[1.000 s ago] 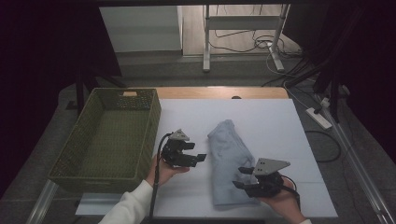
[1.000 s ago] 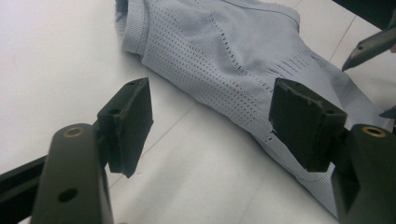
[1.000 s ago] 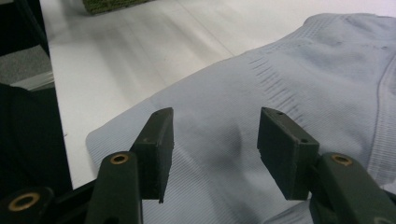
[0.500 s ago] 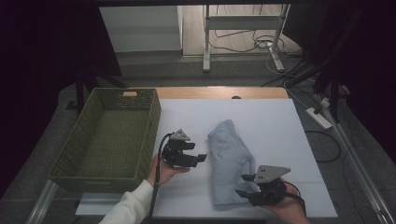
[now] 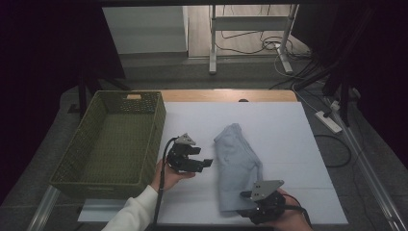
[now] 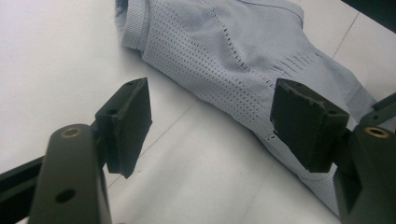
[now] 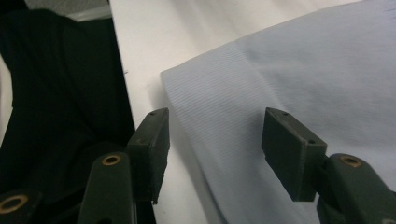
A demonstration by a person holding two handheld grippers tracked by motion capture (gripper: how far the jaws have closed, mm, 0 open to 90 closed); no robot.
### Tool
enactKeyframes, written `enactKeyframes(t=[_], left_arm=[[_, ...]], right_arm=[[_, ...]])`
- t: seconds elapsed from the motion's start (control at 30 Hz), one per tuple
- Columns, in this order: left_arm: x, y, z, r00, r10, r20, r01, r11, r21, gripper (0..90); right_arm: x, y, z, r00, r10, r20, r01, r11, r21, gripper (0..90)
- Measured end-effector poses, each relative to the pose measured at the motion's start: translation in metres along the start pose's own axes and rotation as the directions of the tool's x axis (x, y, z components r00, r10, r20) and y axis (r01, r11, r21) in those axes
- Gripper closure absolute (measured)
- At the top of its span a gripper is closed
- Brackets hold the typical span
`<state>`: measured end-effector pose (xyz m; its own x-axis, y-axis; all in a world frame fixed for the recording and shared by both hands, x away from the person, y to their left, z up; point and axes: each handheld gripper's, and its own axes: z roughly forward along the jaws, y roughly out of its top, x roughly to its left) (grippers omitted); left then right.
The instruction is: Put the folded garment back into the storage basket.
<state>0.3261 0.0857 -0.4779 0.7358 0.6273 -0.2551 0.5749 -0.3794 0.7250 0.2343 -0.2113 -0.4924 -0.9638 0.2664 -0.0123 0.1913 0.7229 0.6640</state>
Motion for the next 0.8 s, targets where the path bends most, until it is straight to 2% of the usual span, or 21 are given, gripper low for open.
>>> enactKeyframes(t=[0.2,0.37,0.47,0.6,0.8], left_arm=[[0.000,0.000,-0.001,1.0000,-0.003,0.000,0.003,1.0000,-0.002,29.2],[0.000,0.000,0.000,1.0000,-0.004,0.003,0.004,1.0000,-0.002,29.3],[0.000,0.000,0.000,1.0000,-0.002,0.004,0.002,1.0000,0.001,29.2],[-0.001,0.000,0.000,1.0000,-0.002,0.005,0.002,1.0000,-0.001,29.1],[-0.001,0.000,0.001,1.0000,-0.001,0.005,0.001,1.0000,-0.001,29.0]], right_arm=[[0.003,0.001,0.011,0.9992,-0.039,0.009,0.038,0.998,0.057,34.3],[0.004,-0.001,0.020,0.9954,-0.092,0.027,0.088,0.988,0.129,28.7],[0.002,-0.003,0.024,0.9912,-0.124,0.047,0.115,0.982,0.150,28.8],[-0.001,-0.002,0.024,0.9880,-0.147,0.048,0.138,0.978,0.157,30.6],[-0.004,-0.002,0.023,0.9835,-0.171,0.059,0.160,0.975,0.157,41.5]])
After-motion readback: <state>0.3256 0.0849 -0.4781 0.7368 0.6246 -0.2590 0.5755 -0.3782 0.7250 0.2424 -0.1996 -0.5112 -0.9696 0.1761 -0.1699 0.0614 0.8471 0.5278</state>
